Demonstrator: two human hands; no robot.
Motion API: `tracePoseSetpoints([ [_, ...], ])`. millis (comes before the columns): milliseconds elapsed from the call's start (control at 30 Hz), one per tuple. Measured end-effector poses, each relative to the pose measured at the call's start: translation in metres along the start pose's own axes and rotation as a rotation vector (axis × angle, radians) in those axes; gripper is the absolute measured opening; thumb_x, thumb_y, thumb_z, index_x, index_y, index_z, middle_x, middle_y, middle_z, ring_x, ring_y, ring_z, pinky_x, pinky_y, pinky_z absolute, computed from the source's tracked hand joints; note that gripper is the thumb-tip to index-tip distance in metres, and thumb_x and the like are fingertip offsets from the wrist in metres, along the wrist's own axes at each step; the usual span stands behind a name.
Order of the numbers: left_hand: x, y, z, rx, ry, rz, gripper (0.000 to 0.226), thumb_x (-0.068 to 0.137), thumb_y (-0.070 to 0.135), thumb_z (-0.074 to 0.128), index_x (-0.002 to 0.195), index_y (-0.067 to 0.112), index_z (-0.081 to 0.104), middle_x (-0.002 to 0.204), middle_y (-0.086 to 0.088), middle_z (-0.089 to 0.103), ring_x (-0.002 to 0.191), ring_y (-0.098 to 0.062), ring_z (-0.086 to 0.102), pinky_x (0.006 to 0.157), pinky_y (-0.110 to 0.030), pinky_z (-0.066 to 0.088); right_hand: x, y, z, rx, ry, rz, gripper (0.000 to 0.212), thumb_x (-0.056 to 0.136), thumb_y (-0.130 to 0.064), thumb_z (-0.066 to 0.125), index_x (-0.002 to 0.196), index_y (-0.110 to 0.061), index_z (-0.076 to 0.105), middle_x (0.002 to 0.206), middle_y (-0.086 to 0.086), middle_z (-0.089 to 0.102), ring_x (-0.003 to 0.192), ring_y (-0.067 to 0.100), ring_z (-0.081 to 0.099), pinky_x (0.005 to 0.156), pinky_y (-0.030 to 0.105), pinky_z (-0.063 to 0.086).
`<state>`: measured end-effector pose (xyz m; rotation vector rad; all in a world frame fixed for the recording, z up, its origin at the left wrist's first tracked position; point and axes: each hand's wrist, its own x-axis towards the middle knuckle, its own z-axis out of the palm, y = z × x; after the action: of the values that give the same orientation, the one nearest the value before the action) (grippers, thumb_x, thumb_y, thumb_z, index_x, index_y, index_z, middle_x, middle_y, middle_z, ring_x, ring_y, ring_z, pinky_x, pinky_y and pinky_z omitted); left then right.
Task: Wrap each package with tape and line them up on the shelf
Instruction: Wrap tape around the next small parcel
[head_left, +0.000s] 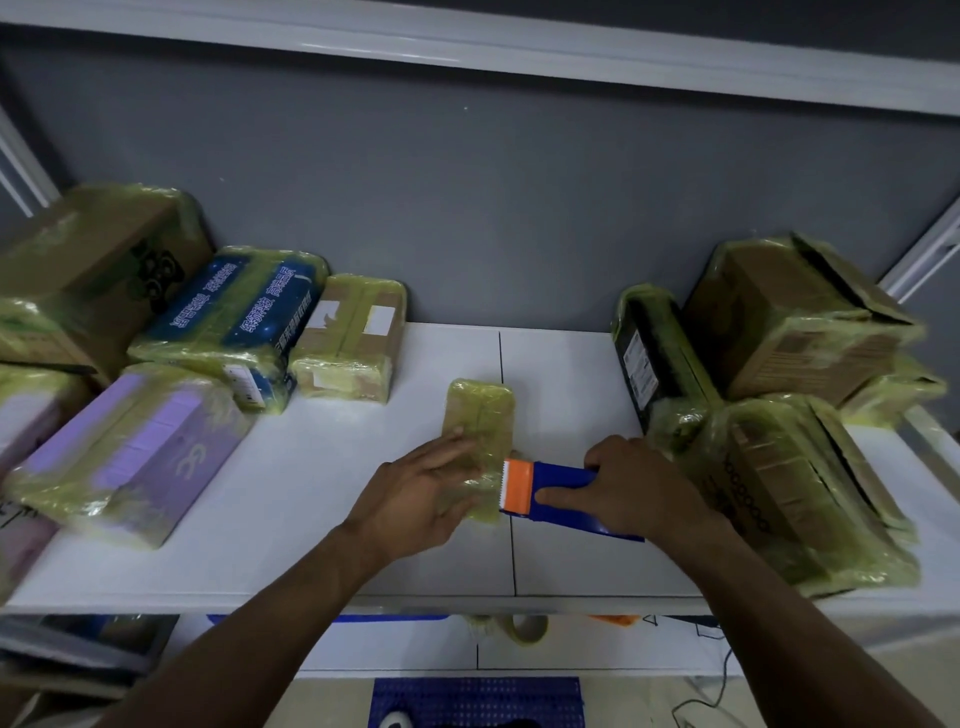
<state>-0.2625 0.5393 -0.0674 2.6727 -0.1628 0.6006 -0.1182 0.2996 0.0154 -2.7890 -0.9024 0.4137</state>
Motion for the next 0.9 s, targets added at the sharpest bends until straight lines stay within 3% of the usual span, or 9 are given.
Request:
tracePoseSetpoints([
  [200, 0.015, 0.008, 0.000, 0.151, -0.036, -0.016, 0.037, 0.097, 0.047, 0.057, 0.112, 0.019, 0.075, 0.116, 0.001, 0.075, 0.109, -0.020, 0.071, 0.068, -0.030, 0.059, 0.000, 0.001, 0.001, 0.019, 0.002, 0.003, 0.065, 0.070, -0.087, 0.064, 0.084, -0.024, 0.056, 0.080, -0.007, 0.061, 0.071, 0.008, 0.062, 0.072, 0.026, 0.057],
  [400, 0.004, -0.007, -0.013, 0.128, -0.020, -0.035, 0.050, 0.100, 0.054, 0.042, 0.112, 0.020, 0.076, 0.120, 0.005, 0.074, 0.120, -0.015, 0.066, 0.071, -0.036, 0.061, -0.009, -0.004, -0.004, 0.155, 0.013, -0.051, 0.071, 0.057, -0.095, 0.054, 0.076, -0.026, 0.057, 0.069, -0.007, 0.060, 0.067, 0.006, 0.063, 0.060, 0.018, 0.047],
  [533, 0.000, -0.014, -0.018, 0.095, 0.005, -0.017, 0.043, 0.100, 0.051, 0.047, 0.109, 0.022, 0.077, 0.121, 0.008, 0.073, 0.122, -0.013, 0.064, 0.073, -0.036, 0.062, -0.014, -0.007, -0.004, 0.129, 0.004, -0.089, 0.061, 0.064, -0.090, 0.060, 0.077, -0.030, 0.052, 0.070, -0.011, 0.055, 0.068, 0.003, 0.060, 0.059, 0.016, 0.040],
  [633, -0.005, -0.020, -0.024, 0.085, 0.029, -0.054, 0.035, 0.100, 0.047, 0.053, 0.109, 0.022, 0.076, 0.123, 0.010, 0.072, 0.124, -0.010, 0.062, 0.077, -0.034, 0.062, -0.016, 0.002, -0.014, 0.095, 0.001, -0.050, 0.077, 0.056, -0.099, 0.053, 0.080, -0.026, 0.057, 0.077, -0.008, 0.058, 0.071, 0.006, 0.059, 0.061, 0.020, 0.042],
  [767, 0.000, -0.015, -0.026, 0.131, -0.024, -0.049, 0.027, 0.098, 0.037, 0.063, 0.122, 0.027, 0.070, 0.124, 0.007, 0.070, 0.121, -0.015, 0.065, 0.066, -0.034, 0.060, -0.015, 0.012, -0.021, 0.026, 0.022, -0.030, 0.068, 0.064, -0.092, 0.059, 0.082, -0.027, 0.056, 0.078, -0.009, 0.057, 0.071, 0.004, 0.059, 0.061, 0.019, 0.045],
  [900, 0.001, -0.007, -0.019, 0.211, -0.051, 0.028, 0.074, 0.074, -0.004, 0.083, 0.134, 0.034, 0.065, 0.129, 0.002, 0.068, 0.125, -0.021, 0.063, 0.052, -0.032, 0.058, -0.014, 0.016, -0.012, -0.018, -0.013, -0.033, 0.065, 0.074, -0.084, 0.060, 0.104, -0.026, 0.061, 0.092, -0.009, 0.061, 0.081, 0.006, 0.061, 0.071, 0.019, 0.050],
])
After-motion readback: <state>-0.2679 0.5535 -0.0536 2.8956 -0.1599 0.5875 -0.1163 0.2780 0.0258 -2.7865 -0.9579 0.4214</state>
